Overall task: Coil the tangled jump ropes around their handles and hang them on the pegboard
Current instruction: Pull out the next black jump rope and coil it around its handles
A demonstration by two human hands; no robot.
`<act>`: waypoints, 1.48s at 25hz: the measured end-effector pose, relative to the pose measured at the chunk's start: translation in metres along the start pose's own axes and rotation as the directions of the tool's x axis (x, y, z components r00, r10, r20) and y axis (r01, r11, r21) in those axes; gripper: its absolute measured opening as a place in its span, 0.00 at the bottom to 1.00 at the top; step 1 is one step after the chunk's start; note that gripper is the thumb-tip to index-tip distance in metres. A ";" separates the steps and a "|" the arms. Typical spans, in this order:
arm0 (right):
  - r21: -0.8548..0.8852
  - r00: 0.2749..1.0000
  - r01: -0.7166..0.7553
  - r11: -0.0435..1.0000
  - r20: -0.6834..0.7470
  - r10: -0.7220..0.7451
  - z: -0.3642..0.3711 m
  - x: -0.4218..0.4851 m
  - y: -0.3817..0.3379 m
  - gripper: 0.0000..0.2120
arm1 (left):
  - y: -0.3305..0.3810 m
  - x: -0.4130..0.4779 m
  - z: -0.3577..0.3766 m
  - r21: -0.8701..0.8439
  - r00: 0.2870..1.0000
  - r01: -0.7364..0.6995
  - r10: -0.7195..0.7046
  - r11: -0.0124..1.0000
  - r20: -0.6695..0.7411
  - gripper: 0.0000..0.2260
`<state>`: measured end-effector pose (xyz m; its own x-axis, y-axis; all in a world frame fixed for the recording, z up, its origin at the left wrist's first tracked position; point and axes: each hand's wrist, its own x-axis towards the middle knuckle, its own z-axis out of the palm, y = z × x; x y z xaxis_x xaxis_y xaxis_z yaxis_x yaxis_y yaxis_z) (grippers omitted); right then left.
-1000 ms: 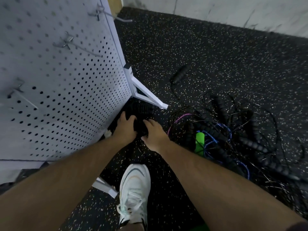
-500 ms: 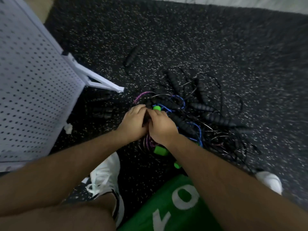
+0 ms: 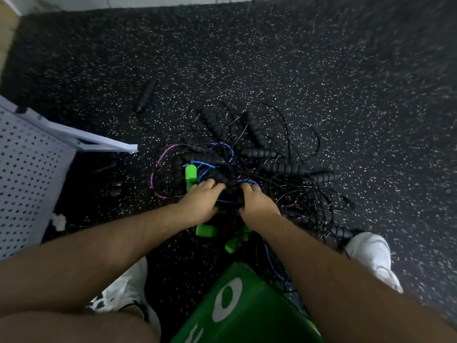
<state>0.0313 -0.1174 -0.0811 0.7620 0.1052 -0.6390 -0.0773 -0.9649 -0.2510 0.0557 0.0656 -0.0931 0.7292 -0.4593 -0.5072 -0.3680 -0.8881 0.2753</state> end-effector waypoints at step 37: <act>0.091 0.846 0.435 0.896 -0.382 -0.372 -0.293 -0.253 -0.065 0.31 | 0.176 -0.209 -0.356 -0.660 0.890 -0.144 -0.195 0.737 -0.412 0.09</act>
<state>0.0315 -0.1521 0.3100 0.9192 0.3555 -0.1692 0.2035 -0.7969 -0.5688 0.0438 0.0101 0.3527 0.9585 -0.2298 -0.1690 0.0048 -0.5796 0.8149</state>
